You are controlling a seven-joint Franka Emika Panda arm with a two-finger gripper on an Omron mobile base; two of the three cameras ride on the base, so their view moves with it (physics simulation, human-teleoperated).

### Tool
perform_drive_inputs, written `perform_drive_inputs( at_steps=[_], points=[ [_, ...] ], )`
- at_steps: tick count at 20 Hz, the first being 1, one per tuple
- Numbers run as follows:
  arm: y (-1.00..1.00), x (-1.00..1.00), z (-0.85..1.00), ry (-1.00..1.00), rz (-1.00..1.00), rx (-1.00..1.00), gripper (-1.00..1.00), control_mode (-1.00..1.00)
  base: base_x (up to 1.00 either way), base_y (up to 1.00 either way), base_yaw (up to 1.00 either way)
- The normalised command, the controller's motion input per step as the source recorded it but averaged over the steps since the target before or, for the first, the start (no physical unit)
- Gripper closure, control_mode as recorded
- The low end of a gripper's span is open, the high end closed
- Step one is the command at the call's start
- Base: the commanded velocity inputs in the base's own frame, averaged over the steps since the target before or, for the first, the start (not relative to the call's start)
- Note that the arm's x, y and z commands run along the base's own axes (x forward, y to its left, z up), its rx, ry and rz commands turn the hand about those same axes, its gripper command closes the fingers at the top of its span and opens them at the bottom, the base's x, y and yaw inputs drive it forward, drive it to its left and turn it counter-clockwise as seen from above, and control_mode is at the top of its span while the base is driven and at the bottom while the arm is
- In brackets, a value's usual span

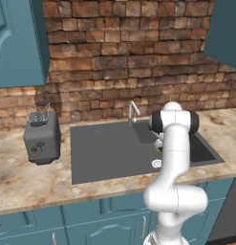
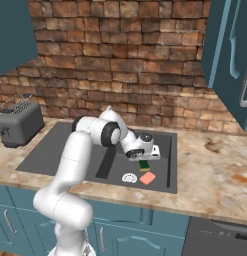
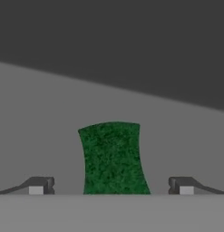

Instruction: Pick up the sponge and bar soap from the sink, and place them back in the cabinet, and close the cabinet doors.

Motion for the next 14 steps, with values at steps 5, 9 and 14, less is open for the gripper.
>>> perform_drive_inputs(
  at_steps=[5, 9, 14],
  points=[
    [0.0, 0.25, -0.3, 0.01, 0.0, 0.0, -1.0, -1.0, 0.0, 0.0, 0.0],
    [0.0, 0.17, -0.31, 0.0, 0.0, 0.0, -1.0, -1.0, 0.0, 0.0, 0.0],
    [0.0, 0.13, -0.31, 0.01, 0.0, 0.0, -1.0, -1.0, 0.0, 0.0, 0.0]
  ],
)
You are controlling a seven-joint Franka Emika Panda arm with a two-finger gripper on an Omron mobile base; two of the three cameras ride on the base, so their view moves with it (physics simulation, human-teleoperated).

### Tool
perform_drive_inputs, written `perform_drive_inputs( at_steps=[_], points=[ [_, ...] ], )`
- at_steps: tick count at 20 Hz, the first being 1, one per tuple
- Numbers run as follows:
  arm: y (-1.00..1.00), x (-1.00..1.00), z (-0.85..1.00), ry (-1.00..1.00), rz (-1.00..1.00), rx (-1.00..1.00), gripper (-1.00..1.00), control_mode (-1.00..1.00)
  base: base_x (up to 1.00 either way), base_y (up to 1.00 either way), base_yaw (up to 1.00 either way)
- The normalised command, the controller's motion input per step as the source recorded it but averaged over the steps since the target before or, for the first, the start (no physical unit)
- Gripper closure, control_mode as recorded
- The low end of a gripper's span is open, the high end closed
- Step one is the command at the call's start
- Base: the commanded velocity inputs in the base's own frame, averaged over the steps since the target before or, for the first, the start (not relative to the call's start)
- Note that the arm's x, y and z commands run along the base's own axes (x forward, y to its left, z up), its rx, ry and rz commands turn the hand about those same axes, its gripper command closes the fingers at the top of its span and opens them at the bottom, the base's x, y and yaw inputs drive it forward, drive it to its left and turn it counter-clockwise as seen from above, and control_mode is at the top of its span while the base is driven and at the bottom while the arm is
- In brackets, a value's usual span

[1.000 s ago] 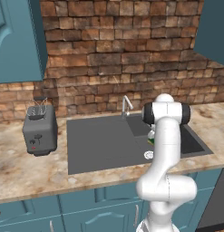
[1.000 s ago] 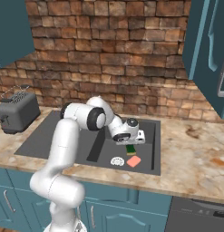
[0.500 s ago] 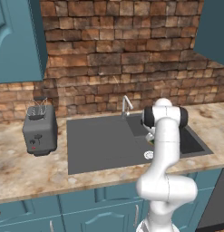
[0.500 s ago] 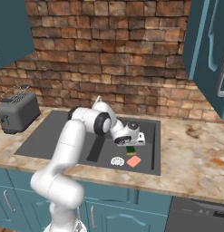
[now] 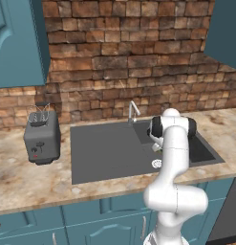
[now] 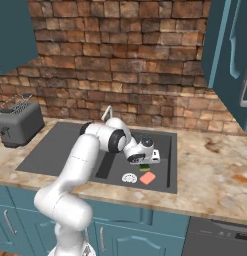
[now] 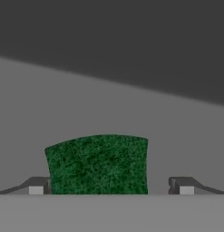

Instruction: Pick up the sponge and bar soap from the sink, and place them back in the cabinet, and close the cabinet doors.

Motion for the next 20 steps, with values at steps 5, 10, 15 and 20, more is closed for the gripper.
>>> perform_drive_inputs(
  at_steps=[5, 10, 15, 20],
  points=[
    [0.0, 0.15, -0.33, 0.02, 0.0, 0.0, -1.0, -1.0, 0.0, 0.0, 0.0],
    [0.0, 0.04, -0.13, 0.01, 0.0, 0.0, 1.0, -1.0, 0.0, 0.0, 0.0],
    [0.0, -0.02, 0.04, 0.0, 0.0, 0.0, 1.0, -1.0, 0.0, 0.0, 0.0],
    [0.01, -0.27, 0.56, -0.03, 0.0, -0.04, 1.0, -1.0, 0.0, 0.0, 0.0]
  ],
)
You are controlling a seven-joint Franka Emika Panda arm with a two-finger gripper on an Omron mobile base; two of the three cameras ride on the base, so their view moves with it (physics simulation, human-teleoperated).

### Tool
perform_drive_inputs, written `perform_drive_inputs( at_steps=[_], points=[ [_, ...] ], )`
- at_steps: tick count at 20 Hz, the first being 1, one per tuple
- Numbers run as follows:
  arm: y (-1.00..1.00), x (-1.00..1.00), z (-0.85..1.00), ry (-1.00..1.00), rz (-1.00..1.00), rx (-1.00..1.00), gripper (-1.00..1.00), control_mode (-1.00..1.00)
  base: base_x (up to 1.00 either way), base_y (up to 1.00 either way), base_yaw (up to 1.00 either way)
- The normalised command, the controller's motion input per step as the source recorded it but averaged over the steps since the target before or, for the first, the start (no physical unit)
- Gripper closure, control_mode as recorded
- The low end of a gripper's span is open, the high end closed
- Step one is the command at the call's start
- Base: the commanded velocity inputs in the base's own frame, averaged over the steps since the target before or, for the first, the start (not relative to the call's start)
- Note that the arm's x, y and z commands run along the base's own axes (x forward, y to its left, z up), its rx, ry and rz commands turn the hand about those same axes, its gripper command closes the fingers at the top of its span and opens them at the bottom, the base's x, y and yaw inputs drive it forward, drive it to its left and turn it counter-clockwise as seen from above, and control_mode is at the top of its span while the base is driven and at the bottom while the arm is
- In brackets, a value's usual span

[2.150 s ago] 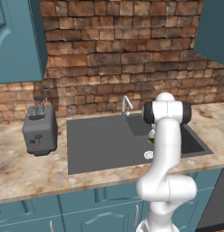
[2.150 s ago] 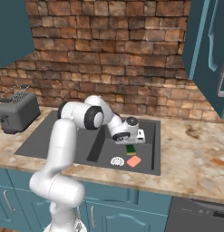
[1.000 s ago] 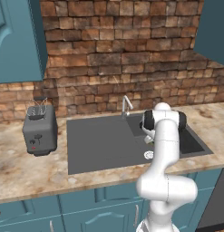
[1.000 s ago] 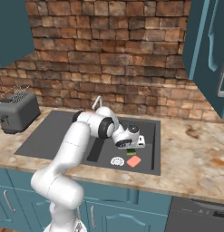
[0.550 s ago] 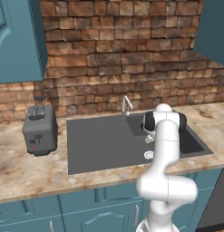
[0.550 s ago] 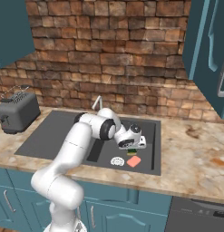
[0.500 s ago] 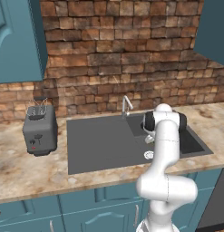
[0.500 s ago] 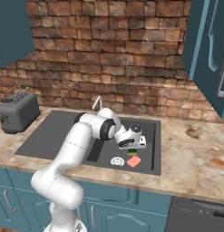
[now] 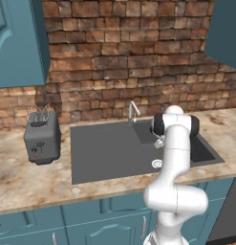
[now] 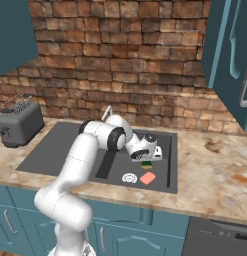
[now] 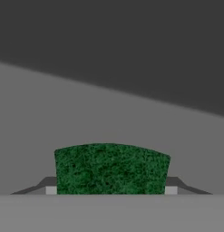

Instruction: Pick up the sponge and bar soap from the sink, and place them back in the cabinet, and close the cabinet doors.

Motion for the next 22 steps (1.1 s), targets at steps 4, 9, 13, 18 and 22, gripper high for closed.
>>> perform_drive_inputs(
  at_steps=[4, 9, 13, 18, 22],
  points=[
    [0.21, -0.35, 0.69, -0.04, -0.06, -0.05, 1.0, -1.0, 0.0, 0.0, 0.0],
    [0.35, -0.14, 0.69, -0.01, -0.11, -0.03, 1.0, -1.0, 0.0, 0.0, 0.0],
    [0.17, -0.06, 0.74, 0.0, -0.05, 0.0, 1.0, -1.0, 0.0, 0.0, 0.0],
    [0.32, -0.19, 0.46, -0.02, -0.06, -0.02, 1.0, -1.0, 0.0, 0.0, 0.0],
    [0.26, -0.29, 0.55, -0.07, -0.05, -0.02, 1.0, -1.0, 0.0, 0.0, 0.0]
  ],
)
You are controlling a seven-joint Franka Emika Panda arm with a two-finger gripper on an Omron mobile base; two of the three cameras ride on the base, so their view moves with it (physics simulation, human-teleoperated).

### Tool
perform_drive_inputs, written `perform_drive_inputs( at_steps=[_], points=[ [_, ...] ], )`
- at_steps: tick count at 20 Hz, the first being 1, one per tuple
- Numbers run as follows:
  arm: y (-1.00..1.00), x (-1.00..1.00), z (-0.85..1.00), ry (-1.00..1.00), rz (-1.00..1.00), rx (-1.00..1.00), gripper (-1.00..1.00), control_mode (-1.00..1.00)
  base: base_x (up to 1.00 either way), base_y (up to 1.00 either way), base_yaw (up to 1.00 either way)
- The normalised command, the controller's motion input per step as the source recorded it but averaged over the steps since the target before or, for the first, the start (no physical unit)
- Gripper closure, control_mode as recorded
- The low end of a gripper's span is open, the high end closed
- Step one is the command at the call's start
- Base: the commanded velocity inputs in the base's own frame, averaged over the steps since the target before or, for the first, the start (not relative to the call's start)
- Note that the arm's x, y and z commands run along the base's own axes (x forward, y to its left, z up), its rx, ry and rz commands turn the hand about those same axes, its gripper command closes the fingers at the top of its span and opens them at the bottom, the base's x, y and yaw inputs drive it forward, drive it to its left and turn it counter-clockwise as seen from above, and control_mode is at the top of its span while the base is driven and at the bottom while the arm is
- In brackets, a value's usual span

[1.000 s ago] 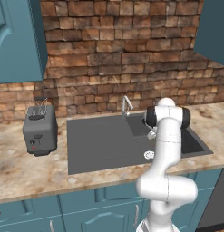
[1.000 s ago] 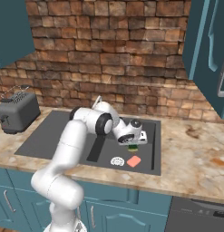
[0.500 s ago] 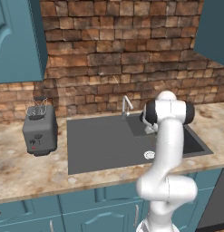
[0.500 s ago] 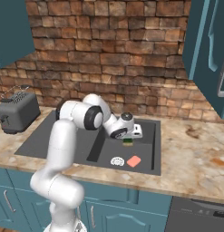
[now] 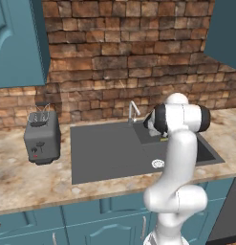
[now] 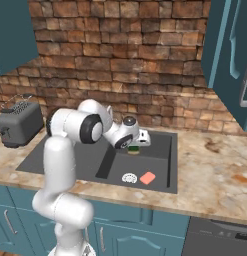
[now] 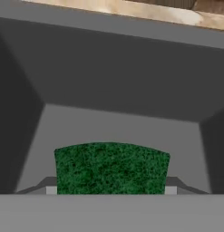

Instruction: Pick up the sponge and bar soap from the sink, and place them back in the cabinet, and close the cabinet doors.

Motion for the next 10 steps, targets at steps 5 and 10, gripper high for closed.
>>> perform_drive_inputs(
  at_steps=[5, 10],
  points=[
    [0.24, -0.4, 0.58, -0.08, -0.05, -0.01, 1.0, -1.0, 0.0, 0.0, 0.0],
    [0.25, -0.65, 0.48, -0.06, -0.04, 0.0, 1.0, -1.0, 0.0, 0.0, 0.0]
  ],
)
